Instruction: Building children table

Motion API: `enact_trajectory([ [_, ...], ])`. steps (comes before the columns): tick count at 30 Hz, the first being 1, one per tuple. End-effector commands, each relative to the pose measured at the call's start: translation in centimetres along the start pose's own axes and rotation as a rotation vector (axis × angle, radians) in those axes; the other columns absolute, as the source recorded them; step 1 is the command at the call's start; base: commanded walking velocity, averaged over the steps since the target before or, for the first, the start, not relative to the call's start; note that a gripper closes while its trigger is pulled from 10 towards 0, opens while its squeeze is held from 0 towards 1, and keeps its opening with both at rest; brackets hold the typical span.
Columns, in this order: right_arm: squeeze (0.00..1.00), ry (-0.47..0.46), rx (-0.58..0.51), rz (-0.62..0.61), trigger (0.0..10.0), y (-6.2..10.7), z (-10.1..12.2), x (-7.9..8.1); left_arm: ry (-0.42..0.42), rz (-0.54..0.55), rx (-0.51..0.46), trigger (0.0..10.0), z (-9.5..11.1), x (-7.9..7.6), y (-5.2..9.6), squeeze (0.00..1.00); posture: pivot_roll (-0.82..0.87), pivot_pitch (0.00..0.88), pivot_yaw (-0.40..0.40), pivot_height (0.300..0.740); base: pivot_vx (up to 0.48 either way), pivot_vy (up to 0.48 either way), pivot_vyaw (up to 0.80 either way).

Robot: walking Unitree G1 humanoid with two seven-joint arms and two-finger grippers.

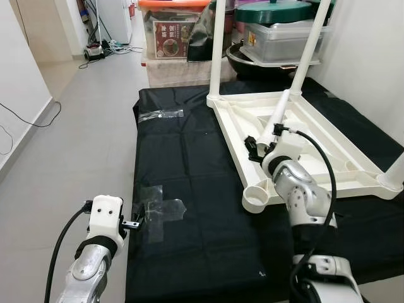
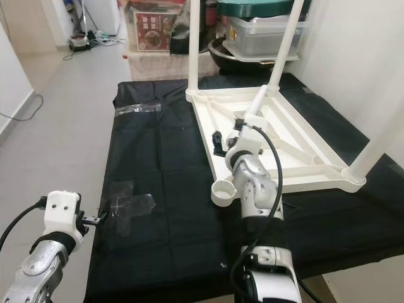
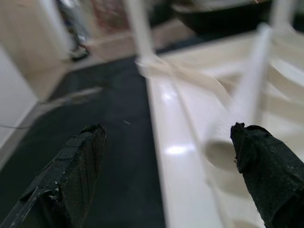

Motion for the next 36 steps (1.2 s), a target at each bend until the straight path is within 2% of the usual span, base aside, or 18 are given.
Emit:
enact_trajectory([
  [1,0.00,0.055,-0.070,0.050,10.0,0.3,0.9,1.3,0.007,0.012,-0.048,10.0,1.0,0.2,0.0,0.00,0.02,0.000,-0.038,0.740,0.000,0.000,0.00],
  [3,0.00,0.104,-0.129,0.091,10.0,0.8,1.4,2.5,0.018,0.013,-0.101,10.0,2.2,0.0,-0.2,0.00,0.02,0.000,-0.039,0.740,0.122,0.000,0.00],
  [7,0.00,0.104,-0.138,0.115,10.0,1.1,1.1,3.5,0.039,0.018,-0.158,10.0,3.8,-0.2,-0.2,0.00,0.02,0.000,-0.038,0.740,0.286,0.000,0.00],
  [12,0.00,0.131,-0.144,0.124,10.0,1.2,0.7,4.0,0.039,0.015,-0.174,10.0,4.2,-0.2,-0.2,0.00,0.02,0.000,-0.035,0.740,0.364,0.000,0.00],
  [16,0.00,0.169,-0.150,0.123,10.0,1.2,0.6,4.1,0.037,0.012,-0.171,10.0,4.2,-0.2,-0.2,0.00,0.02,0.000,-0.035,0.740,0.370,0.000,0.62],
  [20,0.00,0.137,-0.140,0.088,10.0,0.9,0.4,3.4,0.034,-0.002,-0.168,10.0,4.1,-0.6,-0.2,0.00,0.02,0.000,-0.033,0.740,0.366,0.000,0.20],
  [27,0.00,0.154,-0.137,0.072,10.0,0.5,0.2,3.2,-0.009,-0.036,-0.154,10.0,3.8,-1.6,-0.2,0.00,0.03,0.000,-0.038,0.740,0.000,0.000,0.00],
  [32,0.00,0.240,-0.156,0.061,10.0,0.5,0.4,2.7,-0.009,-0.049,-0.140,10.0,3.3,-1.9,0.0,0.00,0.03,0.000,-0.042,0.740,0.000,0.000,0.00],
  [33,0.00,0.277,-0.143,0.058,10.0,0.5,0.2,2.4,-0.010,-0.049,-0.137,10.0,3.2,-1.9,0.0,0.00,0.03,0.000,-0.042,0.740,0.000,0.000,0.00],
  [34,0.00,0.277,-0.143,0.058,10.0,0.5,0.2,2.4,-0.010,-0.049,-0.137,10.0,3.2,-1.9,0.0,0.00,0.03,0.000,-0.042,0.740,0.000,0.000,0.00],
  [36,0.00,0.357,-0.094,0.063,10.0,0.3,-0.9,1.6,-0.016,-0.051,-0.130,10.0,2.9,-2.0,0.0,0.00,0.02,0.000,-0.044,0.740,0.000,0.000,0.00],
])
Point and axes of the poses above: a point about 5 cm out from each wrist's last joint towards the gripper, its own y axis pointing back from the gripper into the wrist, its own z axis along the axis of the wrist's last joint, x = y × z, the point moved 4 cm from there along -y, pointing out of the wrist towards the gripper, and after that the axes turned 14 degrees about y, right-handed, at the moved point
